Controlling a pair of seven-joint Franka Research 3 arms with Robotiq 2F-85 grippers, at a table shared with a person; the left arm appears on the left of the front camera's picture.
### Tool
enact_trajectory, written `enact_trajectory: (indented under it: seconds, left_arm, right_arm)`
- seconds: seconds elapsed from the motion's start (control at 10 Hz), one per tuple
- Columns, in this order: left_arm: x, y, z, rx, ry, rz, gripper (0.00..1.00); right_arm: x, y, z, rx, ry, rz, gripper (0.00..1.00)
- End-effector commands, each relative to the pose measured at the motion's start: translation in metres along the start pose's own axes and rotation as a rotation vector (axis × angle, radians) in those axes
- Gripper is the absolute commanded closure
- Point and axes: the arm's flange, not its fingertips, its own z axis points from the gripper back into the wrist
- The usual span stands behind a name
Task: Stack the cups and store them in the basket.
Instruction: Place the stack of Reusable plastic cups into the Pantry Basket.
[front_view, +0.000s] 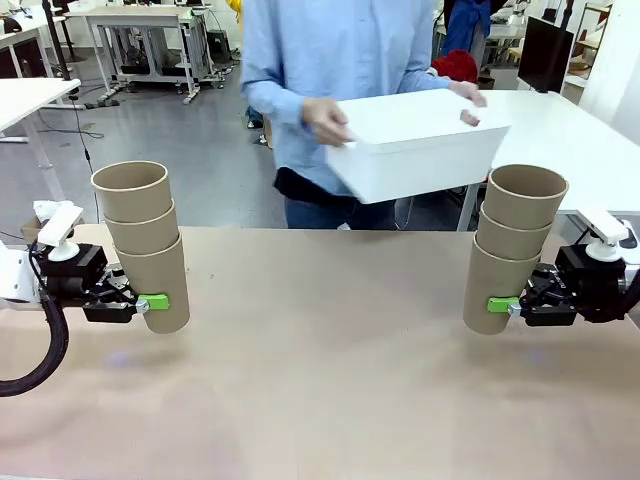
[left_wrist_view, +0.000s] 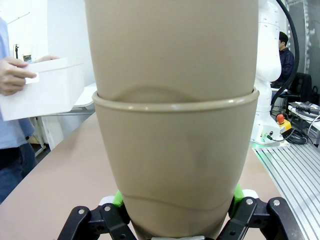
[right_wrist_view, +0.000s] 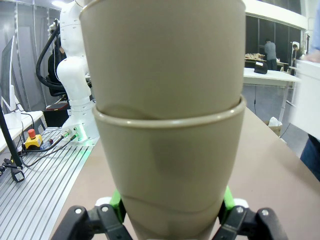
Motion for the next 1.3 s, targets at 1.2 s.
enact_trajectory:
  seconds: [1.2]
  left_arm:
    - [0.0034, -0.0014, -0.0007, -0.002, -0.009, -0.011, 0.16]
  right_arm:
    - [0.0046, -0.0006, -0.0007, -0.001, -0.001, 0.013, 0.15]
